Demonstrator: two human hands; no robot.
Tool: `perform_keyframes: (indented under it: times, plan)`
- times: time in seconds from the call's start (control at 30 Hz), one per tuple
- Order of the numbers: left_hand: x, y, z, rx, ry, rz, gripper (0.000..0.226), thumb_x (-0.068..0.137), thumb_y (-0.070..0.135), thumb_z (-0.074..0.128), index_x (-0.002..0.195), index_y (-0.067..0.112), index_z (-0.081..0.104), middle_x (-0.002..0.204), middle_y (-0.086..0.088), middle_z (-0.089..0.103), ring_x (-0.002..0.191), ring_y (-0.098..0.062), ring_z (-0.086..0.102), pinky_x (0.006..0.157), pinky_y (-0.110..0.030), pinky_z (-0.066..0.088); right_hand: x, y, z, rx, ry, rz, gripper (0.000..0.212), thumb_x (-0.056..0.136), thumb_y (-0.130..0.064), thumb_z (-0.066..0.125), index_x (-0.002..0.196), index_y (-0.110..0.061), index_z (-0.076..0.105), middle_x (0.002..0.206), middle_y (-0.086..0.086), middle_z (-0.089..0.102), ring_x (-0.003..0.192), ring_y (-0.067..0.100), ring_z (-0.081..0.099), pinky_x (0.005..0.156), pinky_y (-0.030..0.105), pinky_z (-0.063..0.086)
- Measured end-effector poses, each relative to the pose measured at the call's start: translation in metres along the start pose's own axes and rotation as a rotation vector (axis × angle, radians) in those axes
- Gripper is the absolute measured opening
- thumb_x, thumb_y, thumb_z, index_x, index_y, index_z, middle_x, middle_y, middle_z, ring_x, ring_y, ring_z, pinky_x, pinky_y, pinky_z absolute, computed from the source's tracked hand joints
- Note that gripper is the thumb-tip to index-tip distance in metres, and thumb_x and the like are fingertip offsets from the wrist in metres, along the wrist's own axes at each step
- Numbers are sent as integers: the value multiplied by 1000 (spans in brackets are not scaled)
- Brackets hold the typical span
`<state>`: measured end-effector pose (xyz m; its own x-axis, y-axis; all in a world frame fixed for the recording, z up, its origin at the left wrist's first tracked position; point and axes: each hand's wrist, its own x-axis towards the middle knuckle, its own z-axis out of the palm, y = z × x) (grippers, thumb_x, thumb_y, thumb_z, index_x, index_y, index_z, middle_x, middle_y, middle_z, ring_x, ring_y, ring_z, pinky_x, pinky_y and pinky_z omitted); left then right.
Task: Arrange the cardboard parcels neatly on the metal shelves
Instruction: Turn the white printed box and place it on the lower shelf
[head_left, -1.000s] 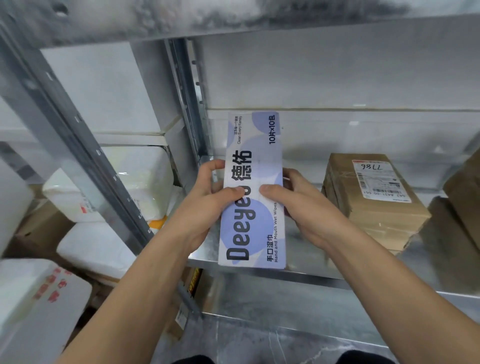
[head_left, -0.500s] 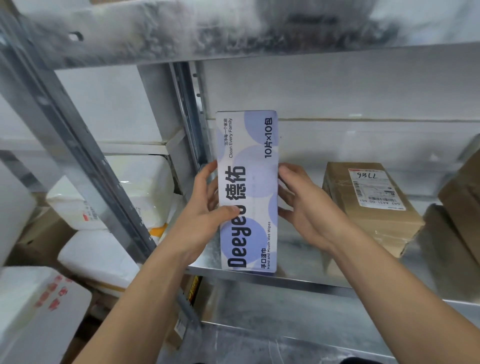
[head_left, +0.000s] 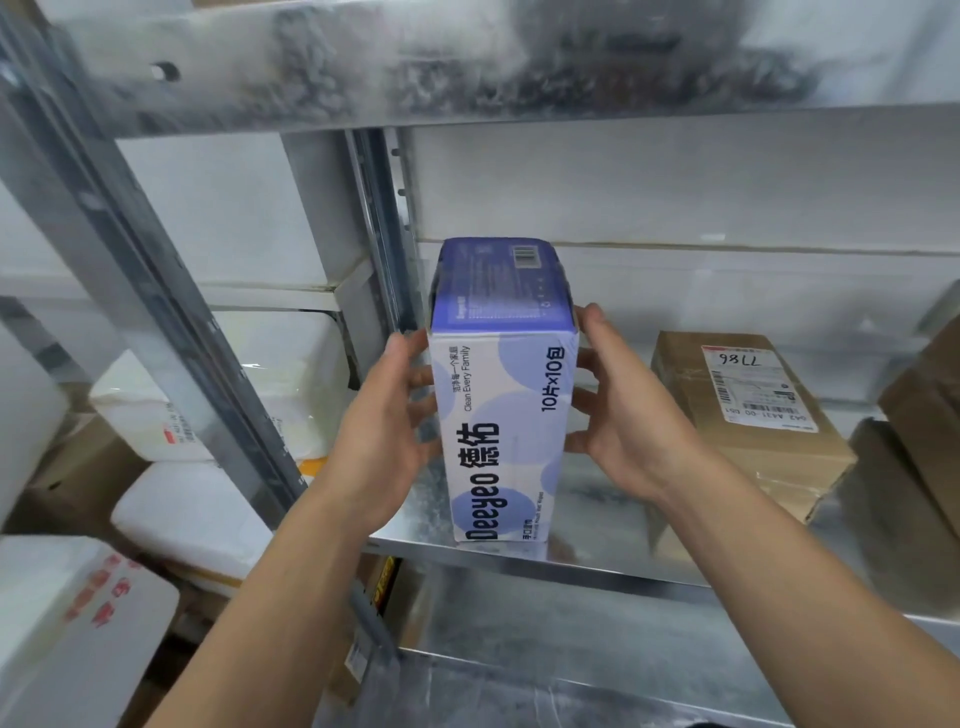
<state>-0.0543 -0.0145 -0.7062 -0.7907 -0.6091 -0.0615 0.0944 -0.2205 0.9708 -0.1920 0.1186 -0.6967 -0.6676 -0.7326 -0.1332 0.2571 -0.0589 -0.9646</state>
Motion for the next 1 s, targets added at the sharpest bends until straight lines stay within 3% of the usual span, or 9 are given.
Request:
perform_keyframes:
  times: [0.13,0.23,0.3,0.37,0.43,0.53,0.73,0.9,1.0]
  plan:
    - [-5,14,5,103,-11,-43,55,77,74,40,101,41,78,128,-8,69,119,-31,65,99,-58,53,-2,-8,7,-94,-8,18,57,97,-70,37,136,-33,56,115,-2,63,113,20,62,97,61,50]
    - [-3,28,4,202,5,-87,75,61,83,43,106,34,78,118,-11,73,104,-28,72,87,-50,57,-2,-18,12,-152,-1,79,76,78,-88,48,136,-38,54,126,-1,64,121,24,59,98,68,47]
    - [1,37,2,276,6,-116,87,53,87,44,112,31,76,114,-10,75,101,-28,73,83,-48,58,-1,-22,14,-181,-2,99,77,75,-89,52,136,-42,52,130,-3,64,125,26,56,96,71,47]
    - [5,42,2,305,12,-130,82,59,86,45,113,31,74,115,-11,75,101,-29,73,82,-49,59,0,-25,16,-165,-10,111,66,82,-83,52,134,-42,51,129,-4,66,125,25,56,96,72,46]
    - [8,45,2,310,9,-137,70,80,80,43,119,29,71,115,-11,75,102,-31,73,81,-50,60,1,-25,18,-153,-26,118,63,85,-81,50,133,-41,52,127,-3,67,124,25,58,95,70,47]
    - [9,47,4,322,-9,-162,58,96,64,41,125,21,66,116,-16,73,101,-33,72,80,-49,59,3,-24,19,-196,-73,129,74,76,-86,50,133,-39,55,119,-3,74,119,28,64,98,69,45]
    - [9,50,7,352,-16,-156,48,80,61,49,103,22,64,102,-19,70,80,-27,67,76,-46,60,8,-22,16,-206,-85,109,75,71,-69,48,133,-27,55,116,5,76,116,31,66,102,61,43]
    - [9,52,12,359,-1,-143,30,94,44,41,85,21,58,82,-10,65,75,-27,60,74,-43,57,10,-20,16,-196,-80,95,74,71,-64,50,133,-24,53,118,12,74,114,32,68,103,58,43]
    - [11,55,17,375,16,-145,32,95,38,40,73,19,54,65,-6,62,66,-24,56,76,-43,52,10,-21,18,-160,-79,95,77,68,-57,50,134,-18,50,124,18,68,95,27,66,89,49,49]
